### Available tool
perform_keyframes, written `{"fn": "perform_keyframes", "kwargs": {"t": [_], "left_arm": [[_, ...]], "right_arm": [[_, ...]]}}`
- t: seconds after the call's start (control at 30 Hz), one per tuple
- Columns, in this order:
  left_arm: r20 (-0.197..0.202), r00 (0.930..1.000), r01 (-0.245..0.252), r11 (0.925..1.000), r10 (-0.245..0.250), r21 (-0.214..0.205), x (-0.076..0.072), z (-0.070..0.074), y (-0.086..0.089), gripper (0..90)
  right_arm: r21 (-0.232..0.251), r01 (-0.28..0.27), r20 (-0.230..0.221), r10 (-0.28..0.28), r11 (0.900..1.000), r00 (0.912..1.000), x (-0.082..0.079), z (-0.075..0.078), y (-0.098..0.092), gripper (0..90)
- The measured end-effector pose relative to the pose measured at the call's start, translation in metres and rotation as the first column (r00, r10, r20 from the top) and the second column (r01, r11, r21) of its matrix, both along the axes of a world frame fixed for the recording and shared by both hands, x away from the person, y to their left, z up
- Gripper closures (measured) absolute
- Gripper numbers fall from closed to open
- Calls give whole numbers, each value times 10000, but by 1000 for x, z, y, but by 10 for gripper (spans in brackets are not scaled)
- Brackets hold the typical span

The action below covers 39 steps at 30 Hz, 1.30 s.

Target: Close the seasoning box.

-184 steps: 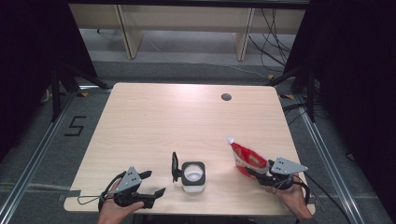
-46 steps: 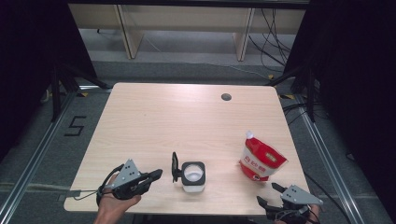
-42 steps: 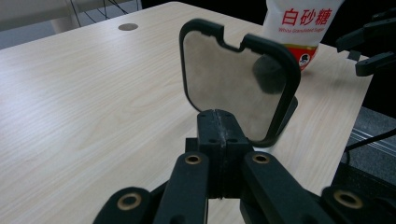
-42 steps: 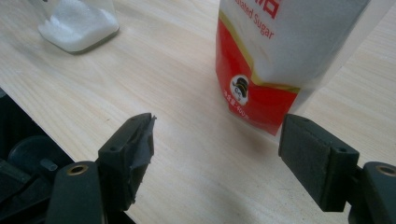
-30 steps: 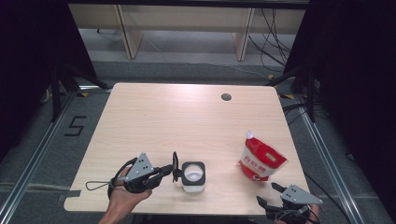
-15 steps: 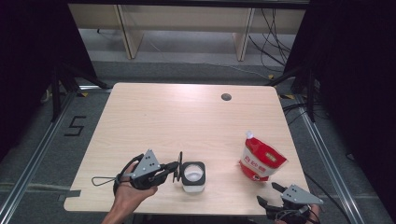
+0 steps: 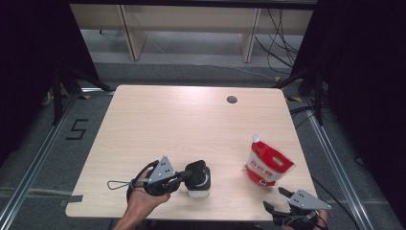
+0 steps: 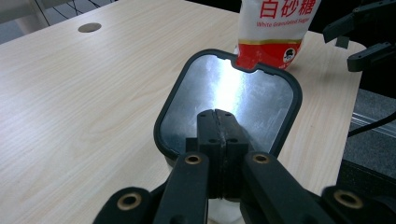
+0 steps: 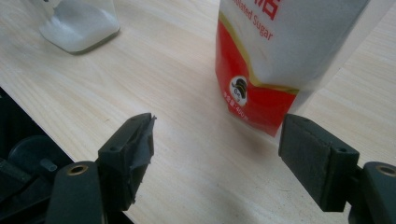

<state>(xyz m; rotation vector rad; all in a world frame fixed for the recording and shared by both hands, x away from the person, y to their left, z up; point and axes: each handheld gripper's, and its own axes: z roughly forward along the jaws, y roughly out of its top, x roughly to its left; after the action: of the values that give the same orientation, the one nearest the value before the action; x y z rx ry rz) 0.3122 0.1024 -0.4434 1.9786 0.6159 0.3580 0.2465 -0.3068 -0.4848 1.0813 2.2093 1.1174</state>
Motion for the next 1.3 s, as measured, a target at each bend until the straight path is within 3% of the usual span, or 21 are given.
{"fn": "perform_keyframes", "kwargs": {"t": [0.03, 0.07, 0.2, 0.23, 0.3, 0.43, 0.47, 0.5, 0.57, 0.7, 0.73, 0.87, 0.93, 1.03, 1.1, 1.13, 1.3], "left_arm": [[-180, 9998, -66, 10000, 64, -65, -1, -1, -2, 892], [-63, 10000, 20, 10000, -20, 34, 0, -1, -2, 892], [-255, 9996, 100, 9999, -99, 18, -1, -7, -7, 892], [-206, 9995, 237, 9995, -233, 199, 0, -8, -7, 892], [-375, 9993, 91, 10000, -91, 4, 0, -9, -8, 891], [-401, 9991, 96, 10000, -96, 0, 1, -9, -7, 881], [-439, 9990, 103, 9999, -104, -18, 1, -8, -7, 860], [-597, 9982, 58, 9996, -75, -275, 1, -9, -6, 840], [-686, 9976, 12, 9991, -41, -420, 1, -6, -3, 773], [-634, 9979, 53, 9983, -90, -583, -2, -3, 4, 621], [-861, 9963, -134, 9968, 65, -792, -5, -3, 5, 587], [-627, 9979, -195, 9978, 156, -629, -10, -3, 15, 470], [-600, 9978, -312, 9987, 288, -406, -13, -4, 22, 421], [-1028, 9921, -772, 9960, 724, -440, -18, -8, 32, 347], [-1008, 9924, -749, 9966, 711, -340, -20, -10, 39, 325], [-1080, 9916, -755, 9964, 711, -373, -21, -13, 42, 313], [-1386, 9842, -1175, 9920, 1102, -460, -29, -22, 52, 273]], "right_arm": [[-32, 13, 55, -13, 10000, 10000, 0, 0, 0, 274], [-40, -33, 72, 34, 10000, 10000, 0, 0, 0, 274], [-8, -33, 13, 33, 10000, 10000, 0, 0, 0, 274], [-4, -34, 17, 34, 10000, 10000, 0, 0, 0, 273], [-39, -55, 0, 55, 10000, 10000, 0, 0, 0, 273], [10, -42, 48, 42, 10000, 10000, 0, 0, 1, 273], [9, -76, -115, 76, 10000, 9999, 0, 0, 1, 273], [39, -107, 64, 106, 9999, 9999, 1, -1, 1, 273], [24, -94, -13, 94, 10000, 10000, 1, 0, 0, 273], [30, -112, -9, 112, 9999, 9999, 1, 0, 0, 273], [-6, -132, 90, 132, 9999, 9999, 1, -1, 0, 272], [70, -78, -21, 78, 9999, 10000, 0, -1, 1, 271], [-88, -9, 146, 10, 10000, 9999, 1, 0, 0, 270], [-45, -12, 127, 13, 10000, 9999, 0, 0, 0, 270], [53, 16, -83, -15, 10000, 10000, -1, 0, 1, 269], [-34, -54, 47, 54, 10000, 10000, 0, 0, 1, 269], [19, -4, -166, 5, 10000, 9999, -1, 0, 2, 268]]}}
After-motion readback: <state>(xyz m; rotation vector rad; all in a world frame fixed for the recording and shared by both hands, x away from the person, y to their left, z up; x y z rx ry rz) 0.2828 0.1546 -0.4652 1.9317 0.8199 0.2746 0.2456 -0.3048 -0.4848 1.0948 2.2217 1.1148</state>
